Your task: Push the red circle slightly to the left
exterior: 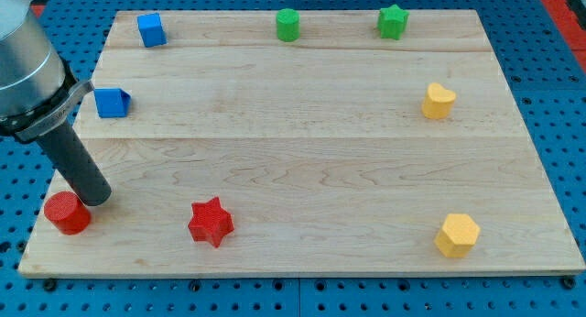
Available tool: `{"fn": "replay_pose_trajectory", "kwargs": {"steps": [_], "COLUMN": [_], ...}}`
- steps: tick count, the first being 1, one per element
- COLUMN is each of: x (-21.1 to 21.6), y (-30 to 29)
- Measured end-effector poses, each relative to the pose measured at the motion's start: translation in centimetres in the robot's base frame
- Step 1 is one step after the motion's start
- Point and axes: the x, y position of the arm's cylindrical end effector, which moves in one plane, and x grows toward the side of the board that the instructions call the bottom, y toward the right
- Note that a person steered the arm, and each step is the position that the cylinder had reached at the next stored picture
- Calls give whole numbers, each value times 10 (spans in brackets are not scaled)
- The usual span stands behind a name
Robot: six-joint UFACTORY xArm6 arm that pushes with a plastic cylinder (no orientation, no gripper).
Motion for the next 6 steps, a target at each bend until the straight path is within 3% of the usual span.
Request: {"fn": "replay_pose_trajectory", "kwargs": {"steps": [6], "x": [0], "y": [-6]}}
